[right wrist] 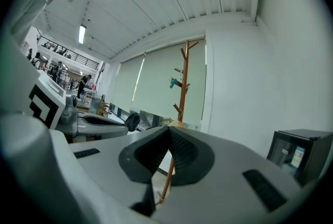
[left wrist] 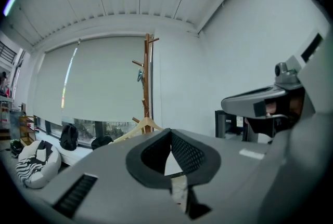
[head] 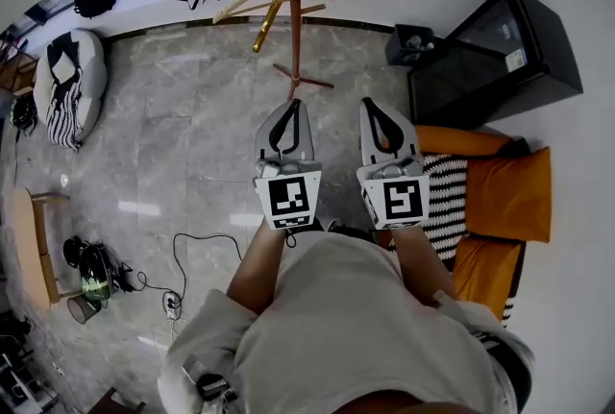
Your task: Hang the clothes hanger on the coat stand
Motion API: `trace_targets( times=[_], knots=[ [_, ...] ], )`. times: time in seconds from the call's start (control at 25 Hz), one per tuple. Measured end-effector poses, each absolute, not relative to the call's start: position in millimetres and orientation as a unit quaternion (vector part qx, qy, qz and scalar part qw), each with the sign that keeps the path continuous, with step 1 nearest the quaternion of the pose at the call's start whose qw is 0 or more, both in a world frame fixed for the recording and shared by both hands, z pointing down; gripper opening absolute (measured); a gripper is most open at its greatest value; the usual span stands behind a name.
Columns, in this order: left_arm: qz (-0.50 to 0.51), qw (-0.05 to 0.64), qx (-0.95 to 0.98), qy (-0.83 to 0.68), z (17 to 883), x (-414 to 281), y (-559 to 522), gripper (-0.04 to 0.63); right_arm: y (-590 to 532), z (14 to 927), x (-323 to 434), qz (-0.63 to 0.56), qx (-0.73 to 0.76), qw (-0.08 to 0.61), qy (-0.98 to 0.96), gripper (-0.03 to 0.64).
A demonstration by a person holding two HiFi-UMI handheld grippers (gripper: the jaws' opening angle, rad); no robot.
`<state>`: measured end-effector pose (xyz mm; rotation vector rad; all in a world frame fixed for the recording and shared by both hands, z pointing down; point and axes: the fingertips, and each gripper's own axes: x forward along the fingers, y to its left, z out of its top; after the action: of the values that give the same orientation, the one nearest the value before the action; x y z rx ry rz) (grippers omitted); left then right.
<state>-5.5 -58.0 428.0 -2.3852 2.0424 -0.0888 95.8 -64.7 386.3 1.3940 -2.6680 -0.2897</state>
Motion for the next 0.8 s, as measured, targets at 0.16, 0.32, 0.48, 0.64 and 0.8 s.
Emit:
trace_targets(
  times=[0.16, 0.32, 0.48, 0.64, 0.8],
  knots=[
    [-0.021, 0.005, -0.749, 0.662, 420, 39, -7, 0.009, -17, 382, 141, -0.081, 0.463, 0.047, -0.881, 0.005],
    [-0.041, -0.003, -0.758, 0.651, 427, 68, 37, 0.009, 18, 386, 169, -0.066, 0.471, 0.032, -0.879, 0.005],
    [-0.025, 0.005, -0.748, 0.663, 415, 71, 64, 0.009, 41, 380, 177, -0.06, 0.472, 0.018, -0.879, 0.005],
    [-0.022, 0.018, -0.753, 0.657, 404, 75, 73, 0.009, 52, 372, 177, -0.074, 0.47, 0.01, -0.88, 0.005],
    [-0.023, 0.035, -0.764, 0.644, 382, 69, 72, 0.009, 56, 356, 166, -0.085, 0.47, 0.006, -0.878, 0.005]
  ],
)
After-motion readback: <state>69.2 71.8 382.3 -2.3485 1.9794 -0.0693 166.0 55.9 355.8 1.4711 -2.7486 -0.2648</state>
